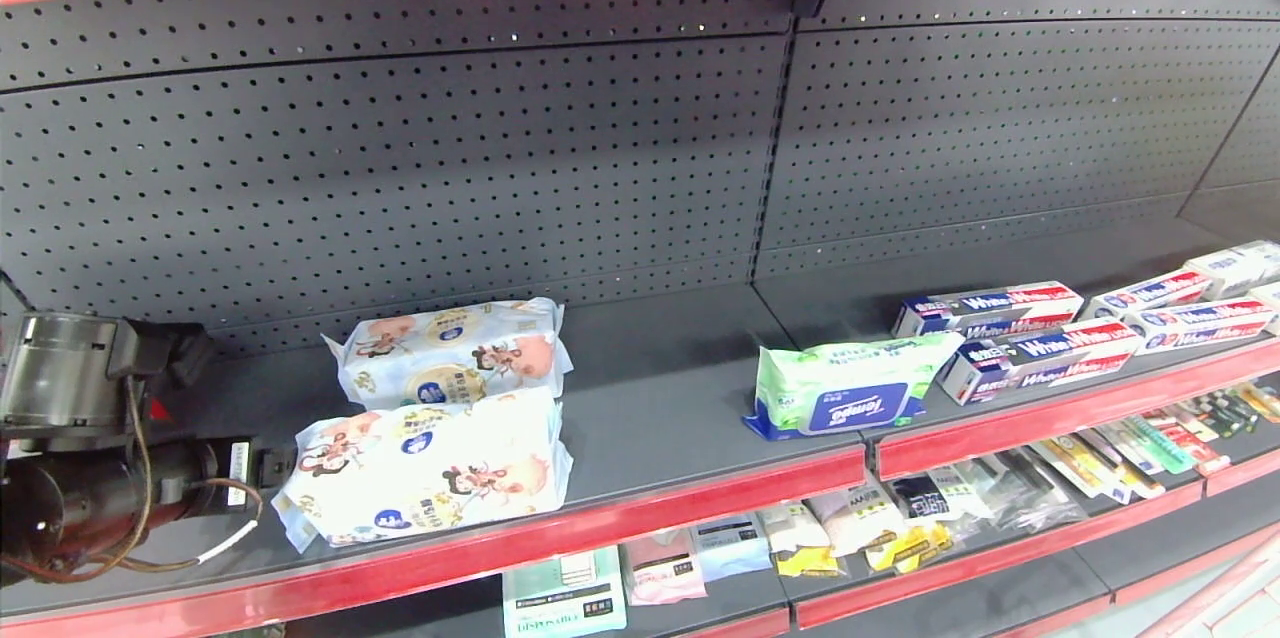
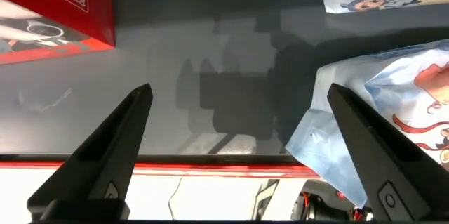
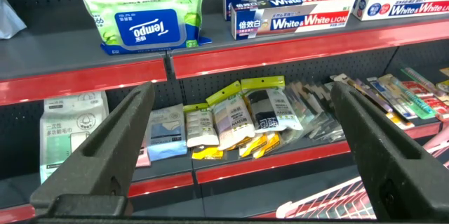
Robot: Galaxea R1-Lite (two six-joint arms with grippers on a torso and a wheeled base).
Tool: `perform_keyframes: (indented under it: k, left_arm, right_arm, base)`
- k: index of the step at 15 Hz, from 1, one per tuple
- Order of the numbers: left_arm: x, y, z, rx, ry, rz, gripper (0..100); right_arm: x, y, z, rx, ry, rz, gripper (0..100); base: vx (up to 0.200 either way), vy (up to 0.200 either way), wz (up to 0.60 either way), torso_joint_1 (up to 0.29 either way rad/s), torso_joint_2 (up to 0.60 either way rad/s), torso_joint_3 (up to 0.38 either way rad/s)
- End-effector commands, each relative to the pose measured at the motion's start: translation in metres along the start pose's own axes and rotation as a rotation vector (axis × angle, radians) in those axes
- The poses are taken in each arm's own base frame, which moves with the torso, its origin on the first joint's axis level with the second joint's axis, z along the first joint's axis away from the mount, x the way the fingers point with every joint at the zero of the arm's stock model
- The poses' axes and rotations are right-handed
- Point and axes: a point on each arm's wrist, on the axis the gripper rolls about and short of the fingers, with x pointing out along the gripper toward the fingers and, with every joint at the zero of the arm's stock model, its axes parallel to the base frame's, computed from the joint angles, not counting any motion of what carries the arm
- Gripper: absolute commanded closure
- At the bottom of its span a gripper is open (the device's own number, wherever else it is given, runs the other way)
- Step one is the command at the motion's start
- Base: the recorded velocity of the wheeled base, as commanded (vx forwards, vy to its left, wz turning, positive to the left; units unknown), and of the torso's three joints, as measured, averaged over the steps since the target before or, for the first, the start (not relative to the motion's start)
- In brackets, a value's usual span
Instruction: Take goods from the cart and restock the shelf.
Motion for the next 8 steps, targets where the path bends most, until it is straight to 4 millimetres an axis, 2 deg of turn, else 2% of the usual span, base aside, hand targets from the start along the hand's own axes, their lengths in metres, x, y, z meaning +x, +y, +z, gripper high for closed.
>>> perform_keyframes:
  k: [1,6,8]
  left_arm:
    - [-0.0003,-0.0003,-0.0001,0.001,0.0,-0.001,0]
    - [-0.0012,0.0004,0.0006,-0.003,-0.009,0.004,0]
    - [-0.0038,0.0071,0.0024,-0.035,-0.061,0.026,0]
  right_arm:
    - [0.0,0.0,0.0,0.0,0.0,0.0,0]
    - [0.0,0.0,0.0,0.0,0.0,0.0,0]
    - [0.0,0.0,0.0,0.0,0.0,0.0,0]
  base:
    - [0.0,0.0,0.0,0.0,0.0,0.0]
    - [0.0,0.0,0.0,0.0,0.0,0.0]
    - [0.0,0.0,0.0,0.0,0.0,0.0]
